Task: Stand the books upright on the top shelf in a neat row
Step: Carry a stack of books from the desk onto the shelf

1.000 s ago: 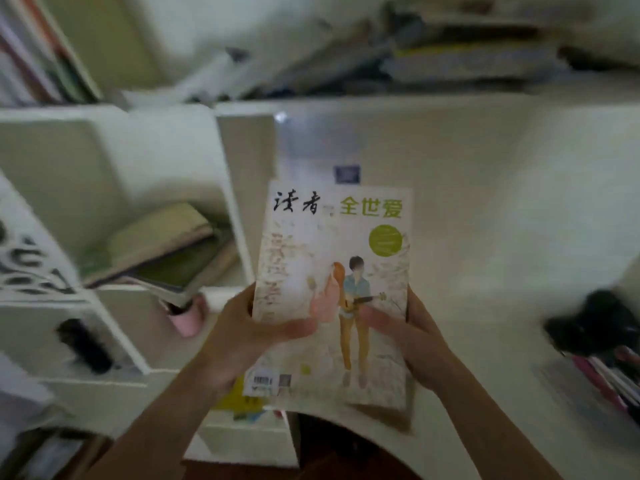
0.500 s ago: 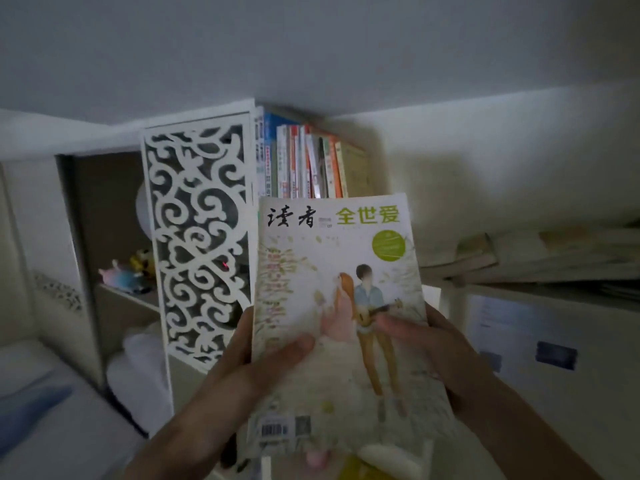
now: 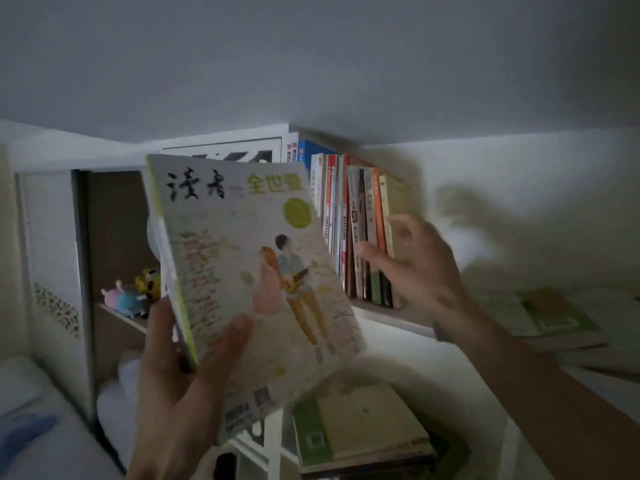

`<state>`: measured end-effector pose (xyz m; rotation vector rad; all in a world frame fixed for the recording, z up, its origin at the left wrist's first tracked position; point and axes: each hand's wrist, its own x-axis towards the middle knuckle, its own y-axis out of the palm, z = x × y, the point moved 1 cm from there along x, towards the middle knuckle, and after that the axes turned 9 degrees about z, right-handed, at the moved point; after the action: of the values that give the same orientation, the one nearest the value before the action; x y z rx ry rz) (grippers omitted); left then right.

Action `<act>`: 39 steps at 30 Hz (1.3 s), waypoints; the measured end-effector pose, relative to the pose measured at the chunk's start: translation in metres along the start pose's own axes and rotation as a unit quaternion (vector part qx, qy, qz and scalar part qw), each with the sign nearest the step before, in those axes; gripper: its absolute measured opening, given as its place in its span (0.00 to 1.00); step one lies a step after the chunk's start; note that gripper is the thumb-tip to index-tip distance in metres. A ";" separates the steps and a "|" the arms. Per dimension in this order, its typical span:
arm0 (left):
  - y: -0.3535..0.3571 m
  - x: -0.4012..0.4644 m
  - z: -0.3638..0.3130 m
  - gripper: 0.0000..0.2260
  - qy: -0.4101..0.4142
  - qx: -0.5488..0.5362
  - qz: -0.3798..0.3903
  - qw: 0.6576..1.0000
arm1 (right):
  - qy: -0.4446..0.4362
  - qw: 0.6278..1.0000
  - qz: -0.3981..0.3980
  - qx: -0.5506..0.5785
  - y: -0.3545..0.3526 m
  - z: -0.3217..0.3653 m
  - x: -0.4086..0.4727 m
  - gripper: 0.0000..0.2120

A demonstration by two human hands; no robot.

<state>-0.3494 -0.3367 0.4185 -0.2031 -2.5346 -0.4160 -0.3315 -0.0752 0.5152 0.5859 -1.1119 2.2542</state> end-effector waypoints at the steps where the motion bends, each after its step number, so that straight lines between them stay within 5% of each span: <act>1: -0.005 0.006 0.001 0.24 0.016 0.017 -0.020 1.000 | 0.013 0.998 -0.035 -0.045 0.002 -0.004 0.018 0.40; 5: -0.029 0.023 0.006 0.25 0.059 0.084 -0.070 0.992 | 0.074 0.993 -0.058 -0.068 0.017 -0.012 0.076 0.49; 10: -0.050 0.030 0.017 0.30 0.093 0.175 -0.088 0.976 | 0.109 0.987 -0.093 -0.079 0.031 -0.007 0.107 0.49; 17: -0.010 0.062 0.022 0.20 0.149 0.256 -0.023 0.955 | 0.143 0.983 -0.109 0.043 0.034 -0.012 0.111 0.49; 25: 0.020 0.123 0.016 0.20 0.199 0.358 -0.005 0.912 | 0.112 0.981 -0.148 -0.047 0.033 -0.004 0.114 0.47; 39: -0.003 0.118 0.038 0.22 0.180 0.327 0.030 0.927 | 0.156 0.982 -0.105 0.019 0.029 -0.022 0.110 0.50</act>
<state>-0.4673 -0.3206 0.4519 0.0498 -2.1541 0.3955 -0.4359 -0.0409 0.5520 0.3307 -0.8132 2.0969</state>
